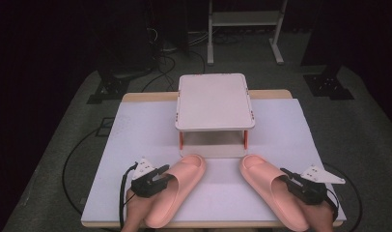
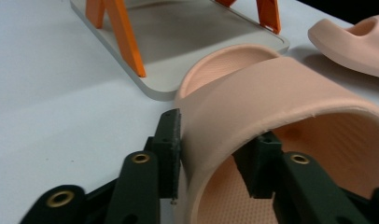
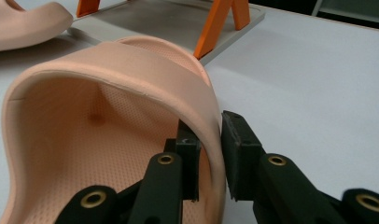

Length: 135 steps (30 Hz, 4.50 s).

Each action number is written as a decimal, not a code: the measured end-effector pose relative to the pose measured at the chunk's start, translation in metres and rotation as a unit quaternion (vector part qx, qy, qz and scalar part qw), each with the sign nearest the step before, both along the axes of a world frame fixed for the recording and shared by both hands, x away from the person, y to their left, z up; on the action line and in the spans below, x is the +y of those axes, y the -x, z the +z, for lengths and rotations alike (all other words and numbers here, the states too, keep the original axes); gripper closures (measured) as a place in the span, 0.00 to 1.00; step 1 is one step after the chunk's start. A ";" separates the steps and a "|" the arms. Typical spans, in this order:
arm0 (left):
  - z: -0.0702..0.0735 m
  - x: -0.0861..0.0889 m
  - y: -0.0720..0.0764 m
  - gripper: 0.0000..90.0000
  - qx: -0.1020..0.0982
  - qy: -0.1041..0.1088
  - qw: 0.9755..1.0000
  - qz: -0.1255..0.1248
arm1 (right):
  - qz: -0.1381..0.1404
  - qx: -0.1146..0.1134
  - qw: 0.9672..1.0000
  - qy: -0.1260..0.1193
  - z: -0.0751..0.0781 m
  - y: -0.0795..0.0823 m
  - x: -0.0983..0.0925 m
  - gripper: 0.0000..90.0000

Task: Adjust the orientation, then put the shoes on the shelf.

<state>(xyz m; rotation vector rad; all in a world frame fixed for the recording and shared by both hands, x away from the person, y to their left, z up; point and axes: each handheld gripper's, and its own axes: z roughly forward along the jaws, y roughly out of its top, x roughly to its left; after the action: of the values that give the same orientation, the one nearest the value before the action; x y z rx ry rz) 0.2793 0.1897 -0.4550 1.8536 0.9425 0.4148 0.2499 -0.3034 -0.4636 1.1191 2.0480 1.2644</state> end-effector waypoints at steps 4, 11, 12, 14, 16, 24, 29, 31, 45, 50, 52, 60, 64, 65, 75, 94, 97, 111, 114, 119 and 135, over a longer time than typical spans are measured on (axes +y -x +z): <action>0.000 0.003 0.000 0.78 0.002 0.008 1.000 0.001 | 0.002 0.001 1.000 -0.004 0.001 0.001 0.001 0.87; 0.002 0.003 0.003 0.85 -0.005 0.024 1.000 -0.006 | 0.002 -0.006 1.000 -0.018 0.008 0.003 -0.001 0.87; 0.003 0.004 0.003 0.85 -0.006 0.027 1.000 -0.006 | 0.002 -0.006 1.000 -0.018 0.008 0.003 -0.001 0.87; 0.004 0.006 0.004 0.85 -0.006 0.037 0.999 -0.004 | 0.001 -0.009 1.000 -0.023 0.010 0.004 -0.002 0.87; 0.005 0.008 0.005 0.85 -0.008 0.043 0.999 -0.004 | 0.001 -0.011 1.000 -0.028 0.011 0.005 -0.003 0.87; 0.007 0.015 0.006 0.85 -0.010 0.053 0.999 0.004 | 0.002 -0.015 0.999 -0.033 0.015 0.006 -0.003 0.87; 0.009 0.017 0.008 0.85 -0.014 0.055 0.998 0.007 | 0.002 -0.017 0.999 -0.033 0.016 0.007 -0.003 0.87; 0.009 0.018 0.009 0.85 -0.015 0.056 0.998 0.008 | 0.003 -0.017 0.999 -0.034 0.017 0.007 -0.003 0.87; 0.014 0.018 0.012 0.85 -0.020 0.066 0.998 0.002 | 0.008 -0.019 0.999 -0.034 0.021 0.011 -0.002 0.87; 0.017 0.017 0.012 0.85 -0.022 0.068 0.997 -0.003 | 0.007 -0.019 0.999 -0.037 0.024 0.013 -0.002 0.87; 0.019 0.017 0.013 0.85 -0.023 0.067 0.997 -0.007 | 0.008 -0.019 0.999 -0.035 0.025 0.014 -0.002 0.87; 0.027 0.013 0.015 0.85 -0.028 0.077 0.996 -0.018 | 0.013 -0.024 0.999 -0.043 0.031 0.015 0.001 0.88; 0.032 0.010 0.014 0.85 -0.031 0.080 0.996 -0.026 | 0.018 -0.028 0.998 -0.047 0.038 0.015 0.005 0.88; 0.034 0.010 0.013 0.85 -0.031 0.081 0.996 -0.026 | 0.020 -0.028 0.998 -0.047 0.040 0.015 0.006 0.88; 0.056 0.001 0.010 0.85 -0.048 0.080 0.995 -0.042 | 0.031 -0.049 0.997 -0.056 0.063 0.015 0.010 0.88; 0.096 -0.001 0.005 0.85 -0.076 0.084 0.991 -0.071 | 0.048 -0.082 0.994 -0.059 0.110 0.014 0.021 0.88; 0.102 -0.002 0.003 0.85 -0.079 0.082 0.991 -0.075 | 0.053 -0.088 0.993 -0.057 0.118 0.012 0.026 0.88; 0.127 0.001 -0.010 0.85 -0.095 0.077 0.989 -0.079 | 0.062 -0.105 0.992 -0.043 0.147 -0.005 0.041 0.88; 0.129 0.000 -0.014 0.85 -0.094 0.077 0.989 -0.078 | 0.059 -0.107 0.992 -0.042 0.150 -0.011 0.043 0.88; 0.132 0.000 -0.021 0.85 -0.093 0.073 0.990 -0.074 | 0.051 -0.108 0.992 -0.043 0.152 -0.022 0.047 0.88; 0.143 0.002 -0.044 0.85 -0.103 0.067 0.991 -0.047 | 0.025 -0.112 0.992 -0.048 0.162 -0.049 0.056 0.88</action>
<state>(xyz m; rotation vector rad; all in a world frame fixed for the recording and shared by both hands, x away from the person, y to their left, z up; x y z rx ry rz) 0.3232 0.1920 -0.3119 1.6902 0.7237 0.4649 0.2993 -0.2478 -0.3018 0.9249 1.8757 1.4575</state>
